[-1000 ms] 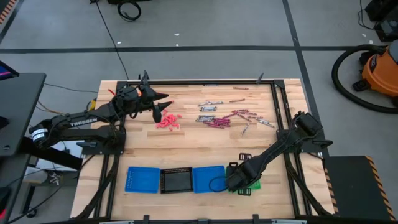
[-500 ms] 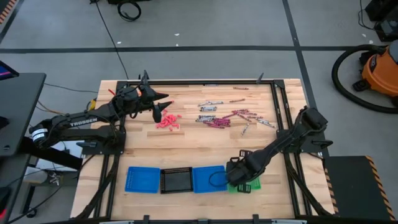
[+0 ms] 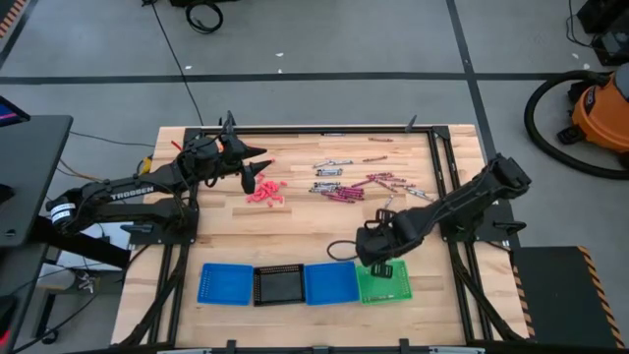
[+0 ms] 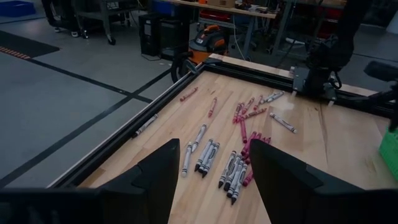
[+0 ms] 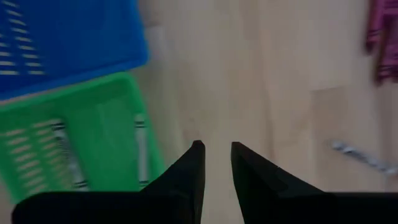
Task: Sort crayons
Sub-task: Put the white crayon into the green bin
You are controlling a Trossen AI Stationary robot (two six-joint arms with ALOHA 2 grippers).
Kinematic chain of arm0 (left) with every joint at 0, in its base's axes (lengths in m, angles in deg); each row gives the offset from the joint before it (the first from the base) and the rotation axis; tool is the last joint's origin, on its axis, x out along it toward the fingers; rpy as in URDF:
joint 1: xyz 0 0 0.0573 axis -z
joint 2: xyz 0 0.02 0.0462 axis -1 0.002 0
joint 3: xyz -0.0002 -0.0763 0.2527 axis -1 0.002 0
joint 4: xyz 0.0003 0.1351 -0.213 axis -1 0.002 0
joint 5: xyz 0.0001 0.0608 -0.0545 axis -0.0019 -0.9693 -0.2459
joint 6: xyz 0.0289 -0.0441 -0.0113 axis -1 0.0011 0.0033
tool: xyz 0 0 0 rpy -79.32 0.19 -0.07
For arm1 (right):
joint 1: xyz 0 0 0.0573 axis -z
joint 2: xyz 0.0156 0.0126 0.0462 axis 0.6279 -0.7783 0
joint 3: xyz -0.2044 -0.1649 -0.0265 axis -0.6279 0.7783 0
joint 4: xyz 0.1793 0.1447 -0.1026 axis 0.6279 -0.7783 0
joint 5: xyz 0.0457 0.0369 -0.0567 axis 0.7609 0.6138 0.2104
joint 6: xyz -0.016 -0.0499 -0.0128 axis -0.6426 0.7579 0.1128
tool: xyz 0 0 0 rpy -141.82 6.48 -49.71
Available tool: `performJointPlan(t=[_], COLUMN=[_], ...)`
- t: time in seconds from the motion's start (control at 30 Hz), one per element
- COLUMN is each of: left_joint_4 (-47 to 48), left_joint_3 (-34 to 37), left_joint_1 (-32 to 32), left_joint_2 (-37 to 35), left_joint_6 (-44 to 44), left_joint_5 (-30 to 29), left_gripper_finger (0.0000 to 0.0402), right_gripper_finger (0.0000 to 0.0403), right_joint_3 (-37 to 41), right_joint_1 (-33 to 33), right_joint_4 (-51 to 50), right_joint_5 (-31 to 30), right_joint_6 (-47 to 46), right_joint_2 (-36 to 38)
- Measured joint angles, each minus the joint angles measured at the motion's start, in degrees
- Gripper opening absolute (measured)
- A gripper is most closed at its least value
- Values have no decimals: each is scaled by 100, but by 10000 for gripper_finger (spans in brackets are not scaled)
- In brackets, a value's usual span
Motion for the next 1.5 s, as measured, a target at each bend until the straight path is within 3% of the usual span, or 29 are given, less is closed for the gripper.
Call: performJointPlan(t=[0.27, 0.7, 0.97, 1.17, 1.5], left_joint_4=[0, 49, 50, 58, 164], left_joint_3=[0, 0, 0, 0, 0], left_joint_1=[0, 0, 0, 0, 0], left_joint_2=[0, 0, 0, 0, -2], left_joint_6=[9, 11, 13, 14, 15], left_joint_5=[-1, -1, -1, -1, -1], left_gripper_finger=[205, 205, 205, 205, 205], right_gripper_finger=[85, 85, 125, 154, 143], right_joint_3=[157, 1162, 1482, 1506, 1989], right_joint_1=[774, 2032, 2712, 3005, 3265], right_joint_4=[-393, -223, 145, 362, 803], right_joint_5=[-189, -62, 10, -92, 73], right_joint_6=[712, 2902, 3932, 4476, 5045], right_joint_2=[2, 0, -2, -8, -13])
